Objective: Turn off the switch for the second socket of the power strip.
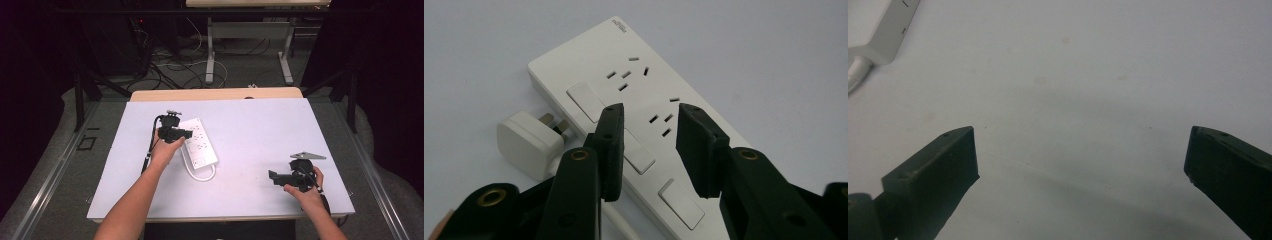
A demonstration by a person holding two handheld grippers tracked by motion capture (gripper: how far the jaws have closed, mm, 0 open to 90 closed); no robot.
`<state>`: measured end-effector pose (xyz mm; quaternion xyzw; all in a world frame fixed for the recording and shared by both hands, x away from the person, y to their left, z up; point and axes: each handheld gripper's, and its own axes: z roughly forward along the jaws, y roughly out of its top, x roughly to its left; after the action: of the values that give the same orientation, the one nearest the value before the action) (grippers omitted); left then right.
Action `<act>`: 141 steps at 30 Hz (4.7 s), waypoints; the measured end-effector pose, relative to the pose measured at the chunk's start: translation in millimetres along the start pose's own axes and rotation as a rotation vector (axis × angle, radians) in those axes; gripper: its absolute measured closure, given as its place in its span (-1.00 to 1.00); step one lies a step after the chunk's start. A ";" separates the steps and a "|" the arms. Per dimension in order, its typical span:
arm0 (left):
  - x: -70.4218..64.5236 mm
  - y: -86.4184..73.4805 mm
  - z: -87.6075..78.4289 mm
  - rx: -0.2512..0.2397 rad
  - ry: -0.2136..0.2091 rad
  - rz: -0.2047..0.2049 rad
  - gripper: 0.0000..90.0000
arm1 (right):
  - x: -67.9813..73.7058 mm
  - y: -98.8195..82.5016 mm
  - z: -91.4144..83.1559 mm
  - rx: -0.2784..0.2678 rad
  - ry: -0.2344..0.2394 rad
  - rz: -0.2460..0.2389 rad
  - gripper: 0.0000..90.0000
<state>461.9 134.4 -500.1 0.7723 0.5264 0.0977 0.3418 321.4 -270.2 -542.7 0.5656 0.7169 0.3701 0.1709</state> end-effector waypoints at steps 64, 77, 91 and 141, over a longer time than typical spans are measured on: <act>-1.1 -33.8 -60.7 -0.043 -0.036 0.052 -0.48 | 0.8 0.1 -1.4 -0.005 -0.002 0.000 -1.00; 12.3 -50.4 -73.6 -0.091 0.028 0.047 -0.82 | 0.5 -0.1 -1.2 -0.008 -0.003 -0.004 -1.00; 25.1 -70.1 -84.5 -0.142 0.020 0.002 -0.99 | 1.0 -0.2 -1.8 -0.008 -0.005 -0.010 -1.00; 77.6 -142.0 -81.7 -0.165 0.115 -0.104 -0.99 | 2.4 -0.2 -1.3 -0.011 -0.003 -0.008 -1.00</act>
<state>347.4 267.5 -544.8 0.7061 0.5749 0.1672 0.3781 319.8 -268.4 -541.6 0.5623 0.7169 0.3723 0.1766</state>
